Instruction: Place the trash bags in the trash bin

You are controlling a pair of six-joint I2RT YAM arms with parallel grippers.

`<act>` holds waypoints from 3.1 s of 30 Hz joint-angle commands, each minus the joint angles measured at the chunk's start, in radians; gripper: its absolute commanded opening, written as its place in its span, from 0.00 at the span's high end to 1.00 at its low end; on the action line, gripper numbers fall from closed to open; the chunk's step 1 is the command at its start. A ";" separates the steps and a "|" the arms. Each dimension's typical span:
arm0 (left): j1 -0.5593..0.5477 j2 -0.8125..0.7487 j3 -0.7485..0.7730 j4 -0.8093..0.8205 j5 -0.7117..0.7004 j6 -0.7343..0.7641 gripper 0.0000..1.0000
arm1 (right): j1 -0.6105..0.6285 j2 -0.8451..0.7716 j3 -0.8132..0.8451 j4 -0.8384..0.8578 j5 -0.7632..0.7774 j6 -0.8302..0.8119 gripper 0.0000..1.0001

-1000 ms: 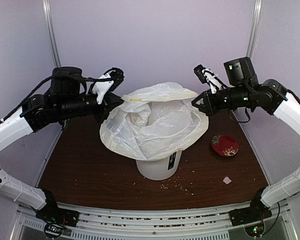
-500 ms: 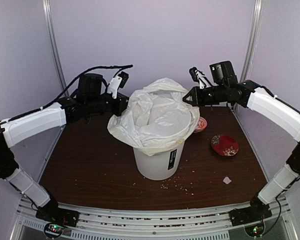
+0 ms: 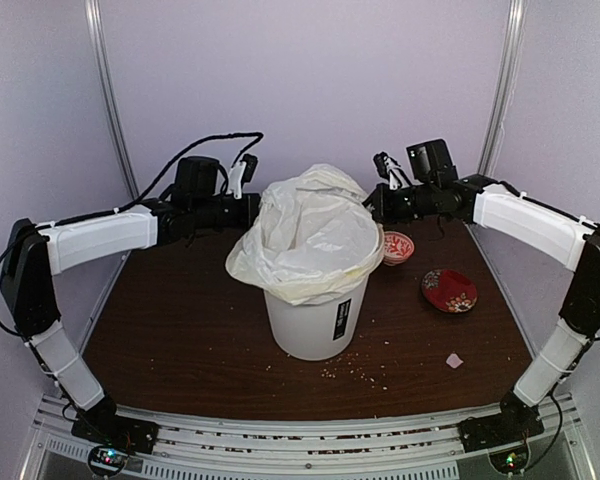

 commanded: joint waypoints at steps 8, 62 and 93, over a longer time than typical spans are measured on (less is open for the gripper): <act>0.006 -0.030 -0.148 0.053 0.151 -0.138 1.00 | -0.024 -0.001 -0.185 0.028 -0.215 0.093 1.00; -0.194 -0.825 -0.206 -0.668 -0.013 0.486 0.46 | 0.042 -0.635 -0.281 -0.388 -0.181 -0.229 0.56; -0.712 -0.623 -0.091 -0.677 -0.426 0.624 0.52 | 0.505 -0.491 -0.152 -0.474 0.276 -0.455 0.53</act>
